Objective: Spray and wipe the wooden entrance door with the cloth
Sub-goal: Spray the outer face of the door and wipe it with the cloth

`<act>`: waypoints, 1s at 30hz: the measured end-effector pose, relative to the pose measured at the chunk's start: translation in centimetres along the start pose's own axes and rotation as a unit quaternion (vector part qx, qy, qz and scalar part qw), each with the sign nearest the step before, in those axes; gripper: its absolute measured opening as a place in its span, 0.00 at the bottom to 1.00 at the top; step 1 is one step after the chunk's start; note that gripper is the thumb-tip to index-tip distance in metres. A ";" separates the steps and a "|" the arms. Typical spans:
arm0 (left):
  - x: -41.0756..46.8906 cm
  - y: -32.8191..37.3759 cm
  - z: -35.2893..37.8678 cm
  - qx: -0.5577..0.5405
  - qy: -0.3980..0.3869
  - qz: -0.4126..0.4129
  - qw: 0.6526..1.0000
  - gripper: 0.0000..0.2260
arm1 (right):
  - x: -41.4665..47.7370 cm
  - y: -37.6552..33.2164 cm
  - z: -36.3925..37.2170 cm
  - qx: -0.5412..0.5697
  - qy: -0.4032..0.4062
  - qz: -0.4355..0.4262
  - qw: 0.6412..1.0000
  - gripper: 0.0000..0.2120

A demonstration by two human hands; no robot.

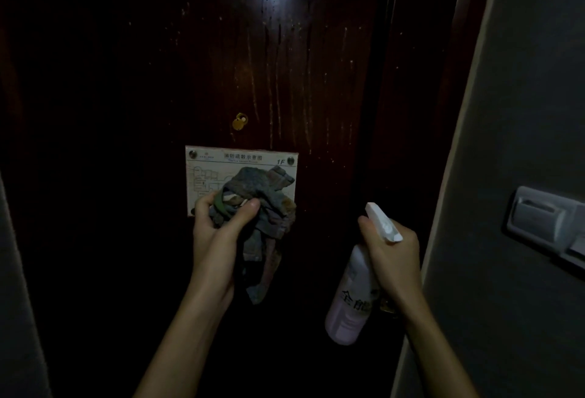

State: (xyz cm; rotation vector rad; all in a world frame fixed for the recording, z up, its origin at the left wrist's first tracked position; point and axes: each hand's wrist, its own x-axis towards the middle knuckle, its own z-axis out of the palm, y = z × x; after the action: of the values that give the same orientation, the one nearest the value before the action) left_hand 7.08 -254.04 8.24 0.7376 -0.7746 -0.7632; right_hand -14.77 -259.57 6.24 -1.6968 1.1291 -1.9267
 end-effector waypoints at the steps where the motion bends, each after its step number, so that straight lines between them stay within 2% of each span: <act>1: 0.1 0.0 0.2 0.001 -0.003 0.002 1.000 0.17 | 0.2 0.0 -0.2 -0.003 -0.012 -0.001 1.000 0.16; 4: 0.3 0.2 0.6 0.001 -0.009 0.003 1.000 0.15 | 0.7 0.0 -0.6 -0.010 -0.034 -0.007 0.999 0.14; 9: 0.7 0.3 1.3 -0.005 -0.025 0.002 1.000 0.18 | 0.9 -0.1 -0.7 0.001 -0.022 0.015 1.000 0.16; 14: 0.8 0.4 1.7 -0.010 -0.034 0.005 0.999 0.17 | 1.8 0.0 -0.9 0.007 -0.047 0.001 0.999 0.14; 20: 2.0 1.2 2.6 -0.010 -0.047 0.011 0.999 0.18 | 3.2 -0.5 -0.8 0.010 -0.033 -0.013 0.999 0.14; 24: 3.8 3.3 2.8 0.000 -0.061 0.029 0.998 0.16 | 5.0 -2.6 -0.6 0.041 -0.099 -0.012 0.994 0.16; 26: 4.8 4.7 2.8 0.018 -0.058 0.057 0.997 0.13 | 5.8 -3.5 -0.3 0.030 -0.125 -0.014 0.992 0.13; 28: 5.7 6.1 2.8 0.026 -0.057 0.075 0.995 0.14 | 6.3 -4.2 0.3 0.014 -0.106 -0.025 0.994 0.12; 30: 6.5 7.5 2.9 0.042 -0.056 0.085 0.994 0.15 | 6.9 -4.9 0.8 -0.001 -0.076 -0.048 0.996 0.15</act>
State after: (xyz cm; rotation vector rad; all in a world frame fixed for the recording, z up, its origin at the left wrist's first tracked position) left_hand 10.28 -256.26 17.77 0.6983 -0.9633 -0.6242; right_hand -14.38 -261.60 14.55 -1.8945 1.0101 -1.8162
